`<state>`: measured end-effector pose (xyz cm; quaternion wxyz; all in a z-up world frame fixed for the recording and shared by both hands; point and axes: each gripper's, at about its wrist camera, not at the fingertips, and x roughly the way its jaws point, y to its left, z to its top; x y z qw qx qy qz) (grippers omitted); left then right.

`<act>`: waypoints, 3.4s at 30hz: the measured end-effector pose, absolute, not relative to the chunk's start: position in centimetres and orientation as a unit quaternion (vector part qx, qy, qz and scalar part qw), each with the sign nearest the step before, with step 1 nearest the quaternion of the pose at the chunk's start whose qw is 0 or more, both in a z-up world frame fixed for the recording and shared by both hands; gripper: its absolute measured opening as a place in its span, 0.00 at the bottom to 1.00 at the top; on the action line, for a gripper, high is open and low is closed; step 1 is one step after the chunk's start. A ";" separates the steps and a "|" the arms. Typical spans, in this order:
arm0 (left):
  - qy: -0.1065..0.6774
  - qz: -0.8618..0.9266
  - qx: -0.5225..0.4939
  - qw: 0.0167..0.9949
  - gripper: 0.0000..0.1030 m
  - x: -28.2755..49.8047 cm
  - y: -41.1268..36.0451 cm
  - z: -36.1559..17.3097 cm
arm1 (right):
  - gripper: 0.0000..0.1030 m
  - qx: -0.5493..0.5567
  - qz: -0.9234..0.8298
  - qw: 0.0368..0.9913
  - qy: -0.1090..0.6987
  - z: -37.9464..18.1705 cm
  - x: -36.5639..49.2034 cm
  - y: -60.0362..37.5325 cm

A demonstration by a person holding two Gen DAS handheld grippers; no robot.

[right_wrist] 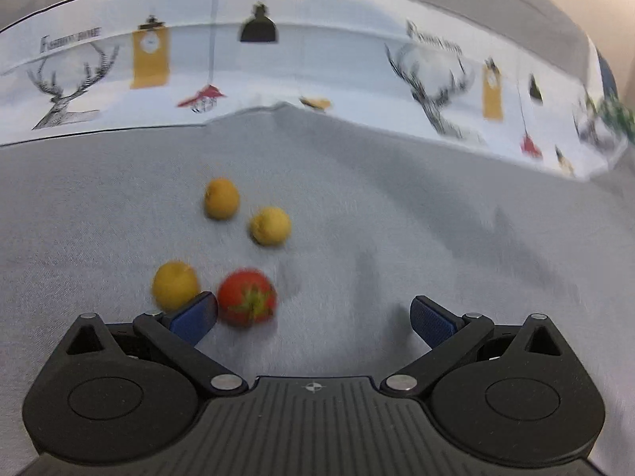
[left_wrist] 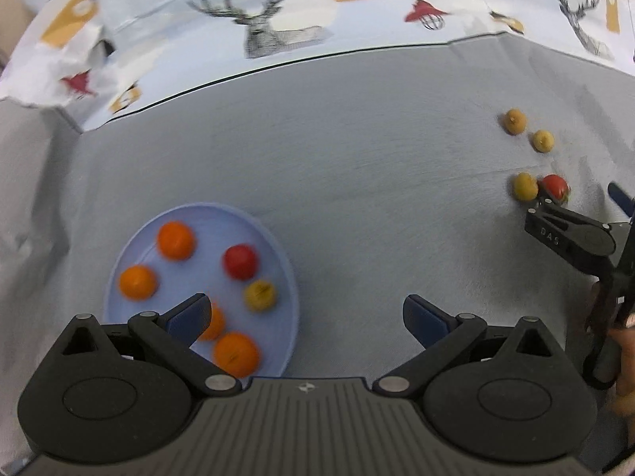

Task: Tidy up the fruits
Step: 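Grasp a red tomato with the right tool while the left tool grasps a yellow plum, then carry tomato and plum to the blue plate and open both tools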

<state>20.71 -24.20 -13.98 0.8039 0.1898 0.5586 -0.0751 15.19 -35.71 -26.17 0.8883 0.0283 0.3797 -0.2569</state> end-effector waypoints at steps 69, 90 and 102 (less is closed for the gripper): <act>0.480 -0.075 0.030 0.873 0.26 12.7 -5.4 -2.5 | 0.30 0.086 -0.220 0.926 0.295 -10.1 6.0 -23.5; 0.454 -0.042 -0.055 0.888 0.26 12.3 4.7 -2.0 | 0.30 0.038 -0.072 0.944 0.319 -4.3 8.5 -9.8; 0.477 -0.053 -0.049 0.876 0.26 16.1 3.2 -4.6 | 0.30 0.037 -0.049 0.936 0.346 -6.2 11.2 -9.0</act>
